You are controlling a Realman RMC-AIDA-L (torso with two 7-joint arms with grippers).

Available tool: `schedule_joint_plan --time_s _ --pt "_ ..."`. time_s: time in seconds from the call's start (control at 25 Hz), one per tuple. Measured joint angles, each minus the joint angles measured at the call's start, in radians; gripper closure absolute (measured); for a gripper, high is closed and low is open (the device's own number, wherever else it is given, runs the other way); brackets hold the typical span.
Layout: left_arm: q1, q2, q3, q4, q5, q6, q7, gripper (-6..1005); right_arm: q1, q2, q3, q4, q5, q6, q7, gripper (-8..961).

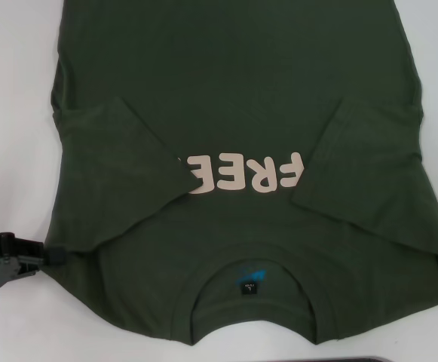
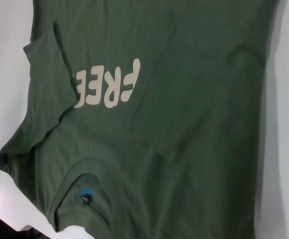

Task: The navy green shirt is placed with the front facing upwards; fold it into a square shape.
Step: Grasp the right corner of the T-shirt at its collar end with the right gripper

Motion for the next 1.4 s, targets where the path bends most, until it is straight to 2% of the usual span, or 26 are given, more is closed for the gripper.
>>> schedule_joint_plan --time_s 1.04,1.4 --pt "-0.002 0.006 -0.026 0.0 0.001 -0.005 -0.001 947 -0.01 0.041 -0.044 0.013 -0.012 0.056 0.003 120" --pt "-0.002 0.006 -0.026 0.0 -0.001 -0.006 -0.002 947 -0.004 0.042 -0.044 0.049 -0.012 0.073 0.002 120"
